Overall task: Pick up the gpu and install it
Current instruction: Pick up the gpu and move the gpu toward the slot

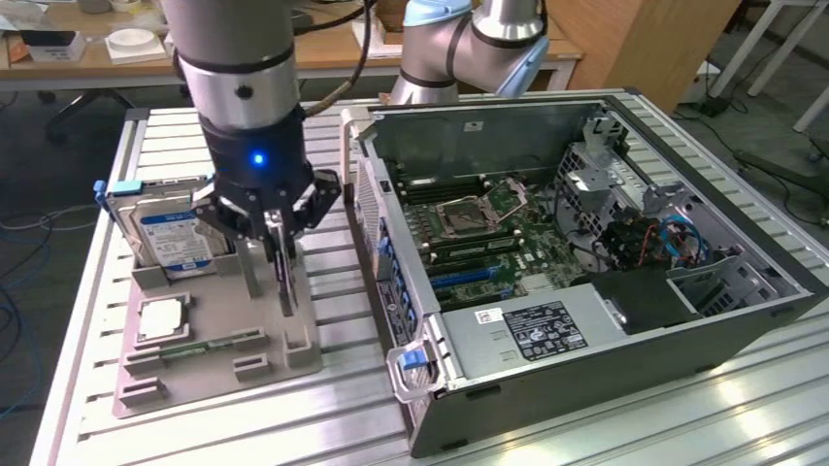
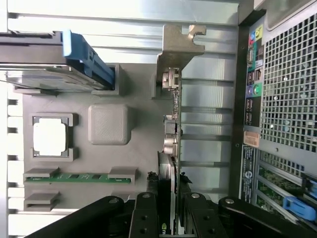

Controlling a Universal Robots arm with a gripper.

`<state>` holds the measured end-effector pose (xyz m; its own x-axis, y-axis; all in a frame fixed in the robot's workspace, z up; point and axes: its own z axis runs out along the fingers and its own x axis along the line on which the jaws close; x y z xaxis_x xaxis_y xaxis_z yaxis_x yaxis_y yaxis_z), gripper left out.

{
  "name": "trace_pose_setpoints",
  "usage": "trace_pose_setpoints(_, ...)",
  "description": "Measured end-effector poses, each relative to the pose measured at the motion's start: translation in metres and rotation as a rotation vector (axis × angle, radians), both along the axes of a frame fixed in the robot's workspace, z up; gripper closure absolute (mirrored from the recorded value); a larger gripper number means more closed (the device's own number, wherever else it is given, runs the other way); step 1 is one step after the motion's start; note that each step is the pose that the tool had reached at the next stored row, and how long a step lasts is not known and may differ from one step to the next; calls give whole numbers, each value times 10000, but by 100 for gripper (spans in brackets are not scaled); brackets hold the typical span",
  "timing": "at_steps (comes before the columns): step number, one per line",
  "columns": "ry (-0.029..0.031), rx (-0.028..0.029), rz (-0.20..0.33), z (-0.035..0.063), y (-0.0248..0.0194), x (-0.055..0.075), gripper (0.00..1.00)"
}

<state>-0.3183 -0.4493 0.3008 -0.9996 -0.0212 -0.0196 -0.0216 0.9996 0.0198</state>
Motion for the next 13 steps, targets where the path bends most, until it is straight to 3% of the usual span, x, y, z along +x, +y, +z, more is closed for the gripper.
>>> trace_pose_setpoints(13, 0, -74, -1, 591, 0, 0, 74)
